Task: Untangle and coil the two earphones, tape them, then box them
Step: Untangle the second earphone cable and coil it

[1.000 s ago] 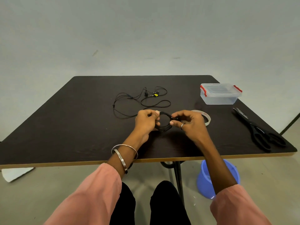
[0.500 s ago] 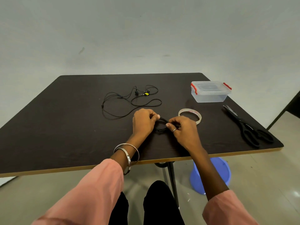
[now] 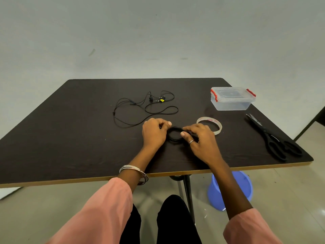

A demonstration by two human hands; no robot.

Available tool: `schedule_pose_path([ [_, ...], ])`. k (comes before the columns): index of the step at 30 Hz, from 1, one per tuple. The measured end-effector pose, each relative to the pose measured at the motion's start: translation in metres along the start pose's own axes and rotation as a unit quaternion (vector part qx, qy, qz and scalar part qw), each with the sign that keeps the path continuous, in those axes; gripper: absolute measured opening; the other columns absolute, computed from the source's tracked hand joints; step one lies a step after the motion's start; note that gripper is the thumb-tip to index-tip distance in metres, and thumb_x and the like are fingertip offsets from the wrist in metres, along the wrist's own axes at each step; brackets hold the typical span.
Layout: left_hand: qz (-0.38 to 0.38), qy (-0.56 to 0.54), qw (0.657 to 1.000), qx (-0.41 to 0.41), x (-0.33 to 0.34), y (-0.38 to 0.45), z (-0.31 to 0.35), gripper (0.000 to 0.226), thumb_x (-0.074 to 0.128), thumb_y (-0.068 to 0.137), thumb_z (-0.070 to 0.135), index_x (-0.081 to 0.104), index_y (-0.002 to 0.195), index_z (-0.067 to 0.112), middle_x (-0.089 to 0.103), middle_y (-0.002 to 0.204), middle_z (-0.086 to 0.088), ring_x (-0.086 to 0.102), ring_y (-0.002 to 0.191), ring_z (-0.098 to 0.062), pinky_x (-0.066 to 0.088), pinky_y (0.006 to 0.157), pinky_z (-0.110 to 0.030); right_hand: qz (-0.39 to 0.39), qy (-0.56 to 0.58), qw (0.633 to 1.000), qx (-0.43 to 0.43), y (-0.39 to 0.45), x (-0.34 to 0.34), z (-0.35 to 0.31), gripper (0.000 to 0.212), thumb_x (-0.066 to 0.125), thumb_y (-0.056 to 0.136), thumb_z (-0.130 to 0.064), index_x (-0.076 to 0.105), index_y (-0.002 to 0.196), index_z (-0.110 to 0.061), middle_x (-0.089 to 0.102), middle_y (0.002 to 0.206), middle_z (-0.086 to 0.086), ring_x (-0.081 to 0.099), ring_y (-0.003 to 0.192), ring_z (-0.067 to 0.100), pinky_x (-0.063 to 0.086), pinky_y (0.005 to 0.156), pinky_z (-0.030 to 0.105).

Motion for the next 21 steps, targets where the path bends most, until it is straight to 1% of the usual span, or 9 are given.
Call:
schedule_pose_path([
  [3, 0.015, -0.063, 0.997, -0.033, -0.005, 0.000, -0.003, 0.014, 0.064, 0.090, 0.023, 0.075, 0.093, 0.015, 0.072, 0.090, 0.004, 0.061, 0.082, -0.006, 0.050, 0.083, -0.026, 0.061, 0.042, 0.997, 0.002, -0.001, -0.003, -0.001, 0.021, 0.058, 0.094, -0.025, 0.071, 0.105, -0.013, 0.065, 0.107, 0.004, 0.051, 0.102, 0.017, 0.036, 0.081, 0.025],
  [5, 0.044, -0.109, 0.992, -0.043, -0.013, 0.001, -0.009, 0.011, 0.064, 0.090, 0.018, 0.074, 0.095, 0.016, 0.070, 0.090, 0.007, 0.063, 0.085, -0.006, 0.053, 0.083, -0.026, 0.122, 0.062, 0.991, 0.000, 0.000, -0.006, -0.002, 0.019, 0.057, 0.095, -0.021, 0.071, 0.097, -0.009, 0.067, 0.098, 0.006, 0.056, 0.096, 0.020, 0.041, 0.079, 0.029],
  [7, 0.079, -0.076, 0.994, -0.012, -0.027, 0.004, -0.017, 0.014, 0.064, 0.089, 0.012, 0.072, 0.098, 0.017, 0.069, 0.093, 0.004, 0.062, 0.086, -0.009, 0.052, 0.084, -0.027, 0.161, 0.061, 0.985, -0.011, 0.005, -0.010, -0.007, 0.018, 0.058, 0.094, -0.020, 0.070, 0.090, -0.008, 0.067, 0.090, 0.006, 0.059, 0.089, 0.021, 0.045, 0.076, 0.032],
  [9, 0.104, 0.037, 0.993, 0.034, -0.044, 0.011, -0.027, 0.019, 0.063, 0.089, 0.013, 0.070, 0.105, 0.018, 0.067, 0.097, 0.000, 0.059, 0.093, -0.016, 0.045, 0.089, -0.029, 0.163, 0.063, 0.984, -0.013, 0.015, -0.013, -0.016, 0.016, 0.060, 0.093, -0.019, 0.071, 0.089, -0.008, 0.067, 0.090, 0.005, 0.057, 0.088, 0.019, 0.044, 0.074, 0.028],
  [11, 0.084, 0.166, 0.982, 0.035, -0.059, 0.020, -0.037, 0.028, 0.062, 0.091, 0.025, 0.066, 0.118, 0.022, 0.061, 0.109, -0.003, 0.048, 0.109, -0.025, 0.036, 0.092, -0.034, 0.133, 0.065, 0.989, -0.013, 0.030, -0.013, -0.028, 0.014, 0.060, 0.093, -0.019, 0.071, 0.092, -0.010, 0.067, 0.094, 0.004, 0.055, 0.092, 0.019, 0.043, 0.075, 0.025],
  [14, -0.030, 0.293, 0.956, 0.000, -0.074, 0.034, -0.046, 0.041, 0.059, 0.090, 0.043, 0.059, 0.128, 0.027, 0.048, 0.126, -0.003, 0.032, 0.121, -0.029, 0.030, 0.097, -0.042, 0.032, 0.012, 0.999, -0.002, 0.062, 0.001, -0.038, 0.014, 0.061, 0.091, -0.019, 0.071, 0.100, -0.016, 0.067, 0.100, 0.003, 0.057, 0.099, 0.024, 0.047, 0.087, 0.041],
  [16, -0.071, 0.319, 0.945, 0.014, -0.078, 0.038, -0.051, 0.037, 0.060, 0.089, 0.045, 0.063, 0.123, 0.030, 0.048, 0.126, 0.000, 0.030, 0.122, -0.027, 0.026, 0.094, -0.041, -0.041, -0.019, 0.999, 0.001, 0.081, 0.016, -0.045, 0.017, 0.061, 0.090, -0.016, 0.070, 0.105, -0.019, 0.068, 0.101, -0.001, 0.059, 0.104, 0.024, 0.046, 0.093, 0.046],
  [18, -0.057, 0.325, 0.943, 0.043, -0.079, 0.038, -0.052, 0.026, 0.063, 0.088, 0.041, 0.070, 0.111, 0.031, 0.055, 0.118, 0.004, 0.032, 0.118, -0.024, 0.023, 0.090, -0.039, -0.097, -0.037, 0.995, 0.003, 0.094, 0.030, -0.054, 0.023, 0.060, 0.090, -0.015, 0.068, 0.111, -0.022, 0.067, 0.109, -0.002, 0.056, 0.112, 0.024, 0.043, 0.099, 0.047],
  [21, -0.031, 0.342, 0.937, 0.062, -0.078, 0.040, -0.051, 0.015, 0.060, 0.091, 0.031, 0.074, 0.097, 0.030, 0.061, 0.104, 0.005, 0.038, 0.113, -0.022, 0.024, 0.087, -0.039, -0.181, -0.134, 0.974, -0.023, 0.106, 0.046, -0.068, 0.036, 0.057, 0.093, -0.023, 0.055, 0.129, -0.027, 0.051, 0.132, 0.005, 0.039, 0.128, 0.030, 0.032, 0.105, 0.050],
])
Point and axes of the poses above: each hand's wrist, its own y-axis towards the middle knuckle, its own x-axis out of the palm, z = x × y, the point moved 1 cm from there along y, towards the middle knuckle
